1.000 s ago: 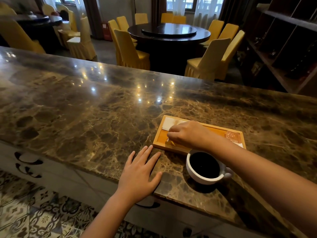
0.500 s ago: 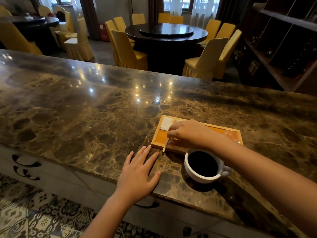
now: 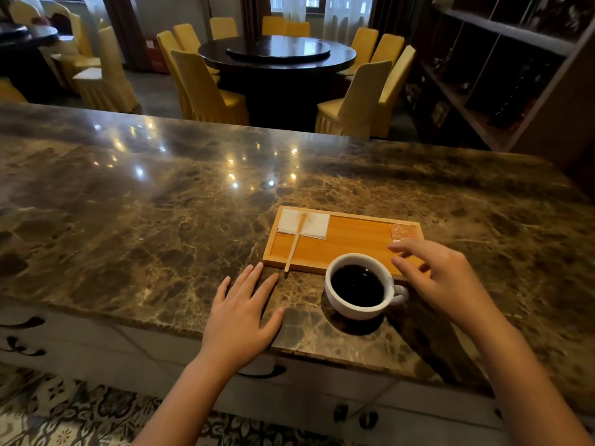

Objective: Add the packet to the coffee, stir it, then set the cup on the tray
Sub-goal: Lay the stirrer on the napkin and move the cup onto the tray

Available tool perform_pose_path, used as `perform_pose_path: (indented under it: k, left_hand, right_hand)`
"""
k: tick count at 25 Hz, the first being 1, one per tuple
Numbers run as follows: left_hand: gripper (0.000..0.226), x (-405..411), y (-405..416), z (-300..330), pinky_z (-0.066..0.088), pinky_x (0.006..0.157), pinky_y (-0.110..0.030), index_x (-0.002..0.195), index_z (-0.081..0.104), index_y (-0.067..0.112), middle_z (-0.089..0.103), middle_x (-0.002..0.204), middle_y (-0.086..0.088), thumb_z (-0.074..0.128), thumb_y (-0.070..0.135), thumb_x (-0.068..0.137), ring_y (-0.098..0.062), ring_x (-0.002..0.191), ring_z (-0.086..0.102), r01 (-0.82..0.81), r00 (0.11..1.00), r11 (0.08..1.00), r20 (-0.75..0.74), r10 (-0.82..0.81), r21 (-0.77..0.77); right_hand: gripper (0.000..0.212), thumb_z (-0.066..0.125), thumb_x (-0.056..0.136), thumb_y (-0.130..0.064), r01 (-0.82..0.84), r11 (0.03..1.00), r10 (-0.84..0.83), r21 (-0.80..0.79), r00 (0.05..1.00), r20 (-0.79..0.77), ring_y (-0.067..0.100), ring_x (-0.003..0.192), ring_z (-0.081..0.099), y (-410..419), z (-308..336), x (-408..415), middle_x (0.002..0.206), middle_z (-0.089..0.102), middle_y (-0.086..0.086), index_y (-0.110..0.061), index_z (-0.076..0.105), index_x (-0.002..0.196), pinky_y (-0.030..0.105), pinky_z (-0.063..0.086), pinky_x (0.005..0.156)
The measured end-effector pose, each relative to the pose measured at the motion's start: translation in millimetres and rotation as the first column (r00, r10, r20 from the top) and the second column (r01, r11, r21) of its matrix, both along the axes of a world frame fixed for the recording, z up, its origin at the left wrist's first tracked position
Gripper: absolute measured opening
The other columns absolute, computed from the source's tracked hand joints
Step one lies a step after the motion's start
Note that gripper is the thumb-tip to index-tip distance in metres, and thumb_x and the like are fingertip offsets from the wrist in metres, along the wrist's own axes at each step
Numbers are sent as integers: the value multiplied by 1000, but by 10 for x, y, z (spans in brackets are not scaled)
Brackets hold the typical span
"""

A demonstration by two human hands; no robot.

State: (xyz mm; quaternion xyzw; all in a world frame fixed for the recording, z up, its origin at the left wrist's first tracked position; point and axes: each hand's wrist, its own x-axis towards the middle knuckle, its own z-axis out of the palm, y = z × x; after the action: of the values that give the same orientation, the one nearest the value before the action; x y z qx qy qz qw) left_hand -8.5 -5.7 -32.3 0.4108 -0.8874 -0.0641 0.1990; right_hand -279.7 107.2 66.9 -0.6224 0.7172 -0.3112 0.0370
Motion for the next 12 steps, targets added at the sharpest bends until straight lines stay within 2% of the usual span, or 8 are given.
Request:
perform_pose_path:
  k: [2,4,7,9,12]
  left_hand:
    - [60,0,-3,-2,14,109,-46,137,37,27,31,147,-5,29,56,85,-14,135,17,3,1000,1000,-3,-3,-4]
    - [61,1,-5,0,14,109,-45,137,37,27,31,147,-5,29,56,85,-13,135,15,7,1000,1000,0,-7,-8]
    - [61,2,-7,0,14,109,-46,137,37,27,31,147,-5,28,57,84,-12,134,14,12,1000,1000,-1,-12,-6]
    - [61,5,-6,3,14,109,-46,137,37,27,31,147,-5,27,57,85,-12,134,13,13,1000,1000,-2,-13,-8]
    - [62,3,0,10,14,109,-47,137,36,27,30,147,-5,27,57,85,-11,133,12,14,1000,1000,-5,-14,-6]
  right_hand:
    - [22,59,88,-17,58,996,-63,68,995,73,14,87,58,121,-97,-39,99,60,-10,-18,65,110,20,46,67]
    - [21,56,90,-17,60,986,-90,153,977,193,11,87,58,170,-184,-45,99,62,-10,-20,66,108,21,45,72]
    - [17,53,92,-17,21,977,-103,214,921,376,-3,75,59,185,-281,-6,85,67,-11,-22,69,90,18,42,67]
    - [19,53,92,-17,6,977,-108,213,875,472,-1,68,61,185,-328,30,75,67,-8,-20,68,80,15,45,60]
    - [18,53,91,-14,-37,985,-71,171,808,585,6,63,60,225,-360,81,73,67,-1,-11,66,79,12,48,54]
